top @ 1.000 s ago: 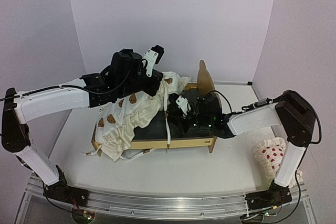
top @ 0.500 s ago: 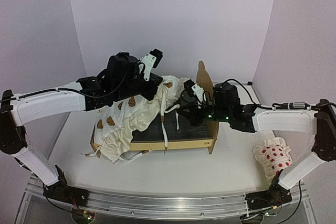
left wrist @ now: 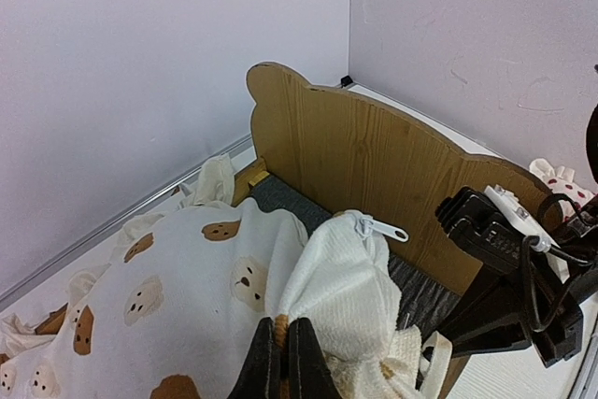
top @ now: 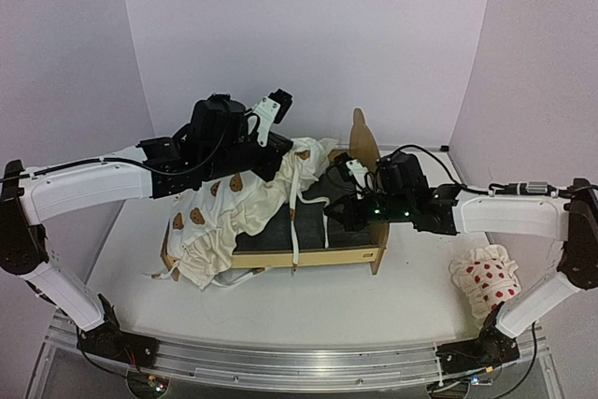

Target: Set up the pet bed

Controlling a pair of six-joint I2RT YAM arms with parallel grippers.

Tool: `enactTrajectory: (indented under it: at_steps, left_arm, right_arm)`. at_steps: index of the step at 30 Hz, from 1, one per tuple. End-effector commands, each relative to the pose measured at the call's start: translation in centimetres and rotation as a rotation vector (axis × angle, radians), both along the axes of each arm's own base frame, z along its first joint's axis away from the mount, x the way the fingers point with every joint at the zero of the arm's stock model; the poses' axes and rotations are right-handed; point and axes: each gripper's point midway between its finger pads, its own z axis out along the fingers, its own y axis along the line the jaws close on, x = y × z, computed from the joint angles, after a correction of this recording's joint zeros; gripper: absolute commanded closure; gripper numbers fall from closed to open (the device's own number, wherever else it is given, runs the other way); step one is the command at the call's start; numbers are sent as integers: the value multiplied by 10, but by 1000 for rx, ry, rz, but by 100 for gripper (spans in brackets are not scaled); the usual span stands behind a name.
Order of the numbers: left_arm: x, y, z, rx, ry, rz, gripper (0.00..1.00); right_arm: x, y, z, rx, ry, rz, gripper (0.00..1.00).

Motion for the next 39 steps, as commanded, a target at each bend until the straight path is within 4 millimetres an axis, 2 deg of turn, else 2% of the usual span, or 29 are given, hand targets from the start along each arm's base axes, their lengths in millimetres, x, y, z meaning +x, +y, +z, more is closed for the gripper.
enactTrajectory:
  at_steps: [1,8,15,18,22,26,39]
  left_arm:
    - [-1,-2,26,-81,-35,-10,100]
    - [-2,-6,22,-97,-6,-19,100]
    - [-4,-11,12,-94,27,-41,100]
    - [-4,-14,9,-94,37,-48,100]
    - [-4,-15,8,-93,42,-53,100]
    - [-4,-15,7,-93,44,-54,100]
    - [-6,-16,4,-91,56,-60,100]
  right_arm:
    - [0,1,-5,0,43,-27,100]
    - [-7,-1,-23,-71,91,-53,100]
    - [-10,-14,-33,-182,99,-120,100]
    - [-10,-17,-28,-192,102,-146,100]
    - [-7,-19,-8,-190,109,-189,100]
    - [-8,-22,1,-232,114,-211,100]
    - [-11,-33,-44,-351,181,-265,100]
